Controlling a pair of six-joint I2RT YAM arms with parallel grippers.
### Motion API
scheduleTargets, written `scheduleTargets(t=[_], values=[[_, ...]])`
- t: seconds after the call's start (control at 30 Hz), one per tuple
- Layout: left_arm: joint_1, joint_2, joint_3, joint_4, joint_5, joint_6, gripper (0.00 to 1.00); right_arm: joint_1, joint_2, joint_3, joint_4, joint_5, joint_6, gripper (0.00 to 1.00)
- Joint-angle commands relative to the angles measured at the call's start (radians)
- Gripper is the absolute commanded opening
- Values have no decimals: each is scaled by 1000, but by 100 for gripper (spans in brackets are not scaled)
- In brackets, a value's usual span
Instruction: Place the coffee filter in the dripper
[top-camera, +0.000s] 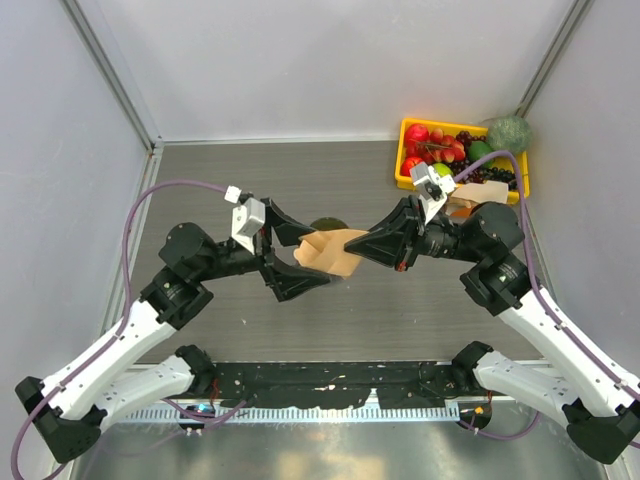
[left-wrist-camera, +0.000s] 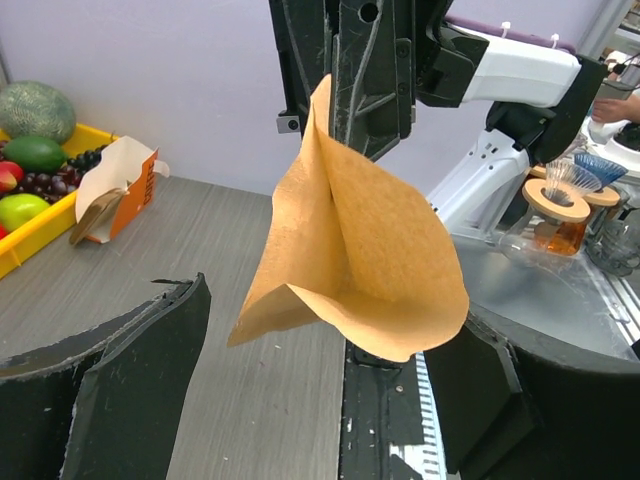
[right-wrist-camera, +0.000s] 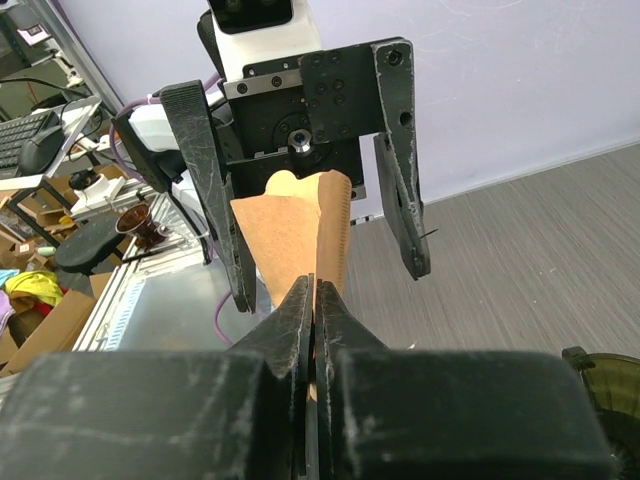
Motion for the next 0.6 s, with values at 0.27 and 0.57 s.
scheduleTargets(t=[0.27, 0.57], values=[[-1, -28, 15, 60, 3, 10, 50, -5, -18, 22, 41, -17, 1, 5], [19, -42, 5, 57, -18, -5, 12, -10, -24, 20, 20, -20, -13, 5]])
